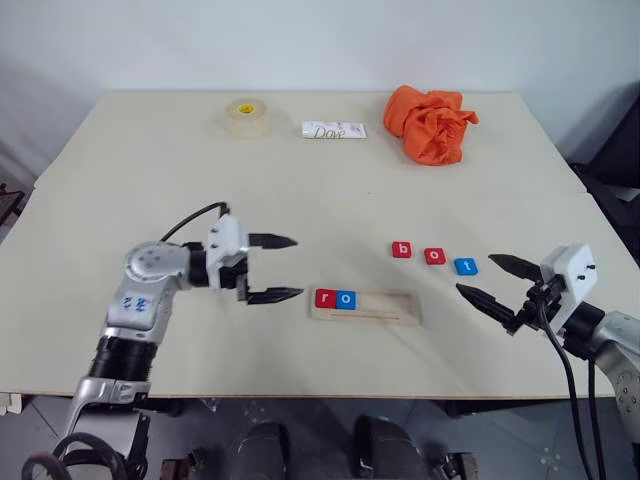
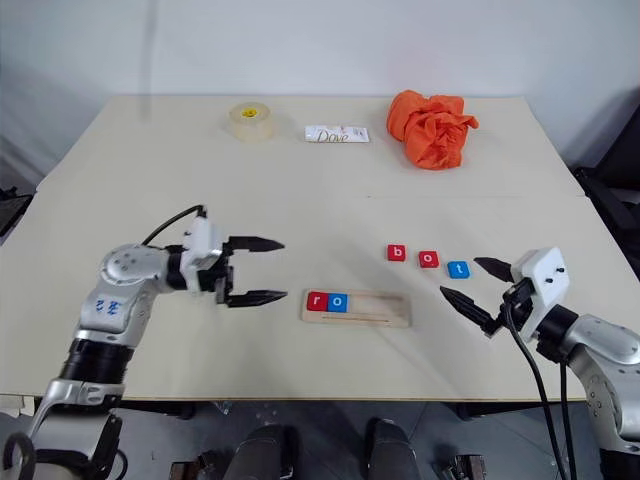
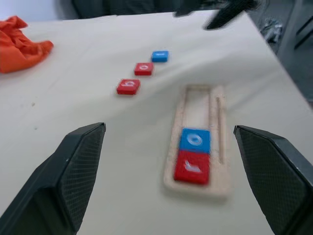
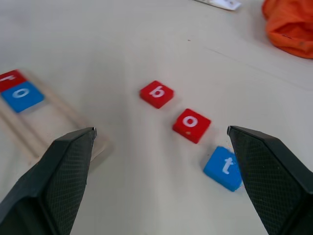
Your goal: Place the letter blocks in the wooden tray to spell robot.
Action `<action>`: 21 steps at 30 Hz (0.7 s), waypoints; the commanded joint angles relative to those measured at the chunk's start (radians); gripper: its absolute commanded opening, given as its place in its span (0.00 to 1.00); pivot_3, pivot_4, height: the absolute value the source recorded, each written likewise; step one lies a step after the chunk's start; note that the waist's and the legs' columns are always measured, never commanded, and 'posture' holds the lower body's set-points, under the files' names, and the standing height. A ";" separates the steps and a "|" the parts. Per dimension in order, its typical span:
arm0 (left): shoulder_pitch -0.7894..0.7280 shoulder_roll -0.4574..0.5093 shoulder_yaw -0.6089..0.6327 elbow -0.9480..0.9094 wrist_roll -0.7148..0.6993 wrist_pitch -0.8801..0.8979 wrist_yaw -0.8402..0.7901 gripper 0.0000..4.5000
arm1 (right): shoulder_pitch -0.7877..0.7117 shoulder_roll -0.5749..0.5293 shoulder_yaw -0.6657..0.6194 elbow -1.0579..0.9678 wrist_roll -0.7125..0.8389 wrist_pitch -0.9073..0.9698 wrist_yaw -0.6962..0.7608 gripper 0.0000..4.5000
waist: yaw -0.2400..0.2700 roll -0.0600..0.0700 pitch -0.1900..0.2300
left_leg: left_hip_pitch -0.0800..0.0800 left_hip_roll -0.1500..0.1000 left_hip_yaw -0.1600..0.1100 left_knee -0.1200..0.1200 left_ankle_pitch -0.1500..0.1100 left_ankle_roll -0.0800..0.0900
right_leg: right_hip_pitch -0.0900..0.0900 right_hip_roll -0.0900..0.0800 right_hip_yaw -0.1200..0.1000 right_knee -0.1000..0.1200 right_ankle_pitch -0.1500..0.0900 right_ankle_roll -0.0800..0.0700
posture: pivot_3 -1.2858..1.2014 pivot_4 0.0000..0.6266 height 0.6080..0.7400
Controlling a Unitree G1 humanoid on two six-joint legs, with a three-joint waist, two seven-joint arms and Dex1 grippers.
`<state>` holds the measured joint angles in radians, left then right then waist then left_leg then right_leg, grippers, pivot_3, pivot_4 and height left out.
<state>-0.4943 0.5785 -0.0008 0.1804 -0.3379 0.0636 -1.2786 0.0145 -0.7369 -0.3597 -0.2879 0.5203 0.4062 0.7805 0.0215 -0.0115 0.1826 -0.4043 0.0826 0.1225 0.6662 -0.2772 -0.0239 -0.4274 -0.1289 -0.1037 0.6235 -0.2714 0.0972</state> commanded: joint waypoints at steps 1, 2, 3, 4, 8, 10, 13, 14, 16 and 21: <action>0.037 0.019 0.025 0.042 -0.045 -0.091 -0.099 0.99 | 0.003 -0.038 0.005 -0.093 -0.042 0.061 -0.062 1.00 | 0.000 0.000 0.000 | 0.000 0.000 0.000 0.000 0.000 0.000 | 0.000 0.000 0.000 0.000 0.000 0.000 | 0.52 0.24 1.00; 0.047 0.018 0.029 0.073 -0.054 -0.114 -0.126 0.99 | 0.003 -0.053 0.004 -0.110 -0.032 0.114 -0.073 1.00 | 0.002 0.000 0.000 | 0.000 0.000 0.000 0.000 0.000 0.000 | 0.000 0.000 0.000 0.000 0.000 0.000 | 0.52 0.24 1.00; 0.057 0.014 0.037 0.118 -0.082 -0.141 -0.189 0.99 | 0.004 -0.065 -0.002 -0.128 -0.017 0.155 -0.076 1.00 | 0.003 0.000 0.000 | -0.001 0.000 0.000 0.000 0.000 0.000 | 0.000 0.000 0.000 0.000 0.000 0.000 | 0.52 0.24 1.00; 0.063 0.009 0.043 0.148 -0.111 -0.152 -0.244 0.99 | 0.006 -0.074 -0.008 -0.140 -0.008 0.173 -0.073 1.00 | 0.003 0.000 0.000 | -0.001 0.000 0.000 0.000 0.000 0.000 | 0.000 0.000 0.000 0.000 0.000 0.000 | 0.52 0.24 1.00; 0.057 0.008 0.035 0.248 -0.110 -0.212 -0.320 0.99 | 0.023 -0.103 -0.023 -0.174 0.000 0.219 -0.059 1.00 | 0.002 0.000 0.000 | -0.001 0.000 -0.001 0.000 0.000 0.001 | 0.000 0.000 0.000 -0.001 0.000 0.000 | 0.52 0.24 1.00; 0.049 0.002 0.028 0.281 -0.118 -0.238 -0.333 0.99 | 0.021 -0.107 -0.032 -0.183 0.004 0.231 -0.061 1.00 | 0.002 0.000 0.000 | -0.001 0.000 -0.001 0.000 0.000 0.001 | 0.000 0.000 0.000 -0.001 0.000 0.000 | 0.52 0.24 1.00; 0.036 -0.007 0.023 0.309 -0.123 -0.267 -0.334 0.99 | 0.016 -0.108 -0.038 -0.189 0.006 0.245 -0.061 1.00 | 0.002 0.000 0.000 | -0.001 0.000 -0.001 0.000 -0.001 0.001 | 0.000 0.000 0.000 -0.001 0.000 0.000 | 0.52 0.24 1.00; 0.032 -0.009 0.022 0.318 -0.123 -0.275 -0.335 0.99 | 0.015 -0.109 -0.038 -0.188 0.005 0.244 -0.058 1.00 | 0.002 0.000 0.000 | -0.001 0.000 -0.001 0.000 -0.001 0.001 | 0.000 0.000 0.000 -0.001 0.000 0.000 | 0.52 0.24 1.00; 0.023 -0.013 0.021 0.340 -0.116 -0.295 -0.330 0.99 | 0.014 -0.110 -0.036 -0.183 0.002 0.241 -0.052 1.00 | 0.001 0.000 0.000 | -0.001 0.000 -0.001 0.000 -0.001 0.001 | 0.000 0.000 0.000 -0.001 0.000 0.000 | 0.52 0.24 1.00; 0.008 -0.019 0.018 0.363 -0.118 -0.314 -0.328 0.99 | 0.006 -0.111 -0.033 -0.166 -0.006 0.233 -0.041 1.00 | -0.001 0.000 0.000 | -0.001 0.000 0.000 0.000 -0.001 0.001 | 0.000 0.000 0.000 -0.001 0.000 0.000 | 0.52 0.24 1.00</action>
<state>-0.4686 0.5583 0.0162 0.5435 -0.4373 -0.2345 -1.5021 0.0284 -0.8225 -0.3602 -0.4345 0.5122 0.6547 0.7302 0.0202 -0.0119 0.1825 -0.4052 0.0827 0.1220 0.6660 -0.2778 -0.0229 -0.4275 -0.1288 -0.1040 0.6229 -0.2714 0.0973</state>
